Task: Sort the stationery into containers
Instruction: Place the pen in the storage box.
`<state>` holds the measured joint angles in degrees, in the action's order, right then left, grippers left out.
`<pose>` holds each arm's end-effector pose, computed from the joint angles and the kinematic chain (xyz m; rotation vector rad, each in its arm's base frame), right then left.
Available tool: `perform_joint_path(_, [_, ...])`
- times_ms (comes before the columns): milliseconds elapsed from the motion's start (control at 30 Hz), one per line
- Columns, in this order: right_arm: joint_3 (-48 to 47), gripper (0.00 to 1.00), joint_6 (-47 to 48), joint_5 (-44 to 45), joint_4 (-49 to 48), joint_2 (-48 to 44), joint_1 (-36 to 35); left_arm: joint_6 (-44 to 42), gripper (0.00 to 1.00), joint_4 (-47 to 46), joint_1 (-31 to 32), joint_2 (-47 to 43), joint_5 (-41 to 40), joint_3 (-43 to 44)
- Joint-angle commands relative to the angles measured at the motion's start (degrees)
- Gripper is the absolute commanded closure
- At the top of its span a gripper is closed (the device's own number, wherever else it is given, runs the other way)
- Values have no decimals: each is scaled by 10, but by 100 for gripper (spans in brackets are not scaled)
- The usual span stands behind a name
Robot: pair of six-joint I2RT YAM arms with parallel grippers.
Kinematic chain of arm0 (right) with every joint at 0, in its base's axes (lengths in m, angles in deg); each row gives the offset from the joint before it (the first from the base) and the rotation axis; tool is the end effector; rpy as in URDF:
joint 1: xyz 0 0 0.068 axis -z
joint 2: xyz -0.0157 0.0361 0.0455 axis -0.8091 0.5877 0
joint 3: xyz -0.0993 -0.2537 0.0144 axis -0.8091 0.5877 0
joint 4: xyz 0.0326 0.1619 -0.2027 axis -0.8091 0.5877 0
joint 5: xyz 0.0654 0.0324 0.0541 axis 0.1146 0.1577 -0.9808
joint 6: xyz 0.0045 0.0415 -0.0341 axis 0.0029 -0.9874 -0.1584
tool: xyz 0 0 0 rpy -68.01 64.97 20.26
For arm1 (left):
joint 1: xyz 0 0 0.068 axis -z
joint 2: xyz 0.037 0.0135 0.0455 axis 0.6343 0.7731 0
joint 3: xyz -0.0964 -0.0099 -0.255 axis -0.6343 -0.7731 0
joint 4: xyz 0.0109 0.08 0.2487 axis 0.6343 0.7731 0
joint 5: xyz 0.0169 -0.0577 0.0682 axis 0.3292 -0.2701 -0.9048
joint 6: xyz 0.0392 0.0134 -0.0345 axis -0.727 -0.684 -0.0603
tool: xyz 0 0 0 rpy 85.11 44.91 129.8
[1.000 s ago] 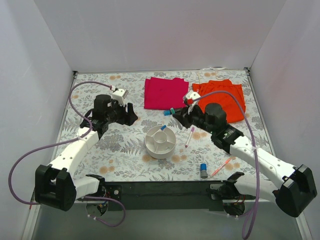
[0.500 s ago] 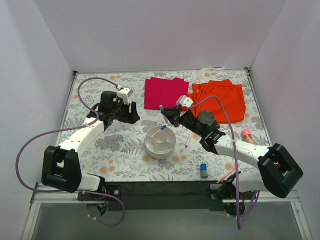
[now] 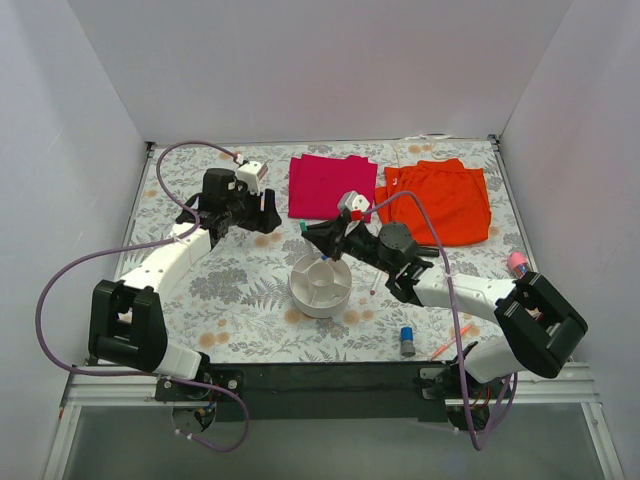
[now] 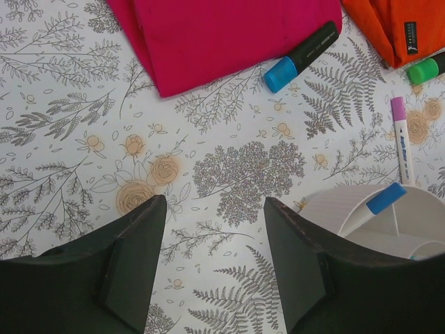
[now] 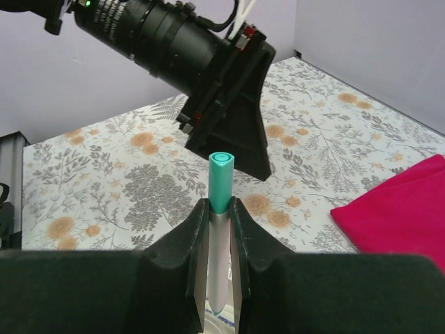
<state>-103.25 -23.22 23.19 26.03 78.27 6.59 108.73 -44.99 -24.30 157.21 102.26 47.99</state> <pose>0.2035 0.2329 0.2734 -0.6847 1.2917 0.9255 0.3023 -0.0942 0.2656 -0.2855 2.3435 -0.8849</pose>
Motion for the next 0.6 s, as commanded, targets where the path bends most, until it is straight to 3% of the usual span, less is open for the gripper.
perform_joint_path(0, [-9,99,-15,-7,-18,-3,-12,-4,42,-13,-3,-9,-2,23])
perform_joint_path(567, [9,98,-15,23,1,40,-12,4,42,-16,-4,-29,15,0])
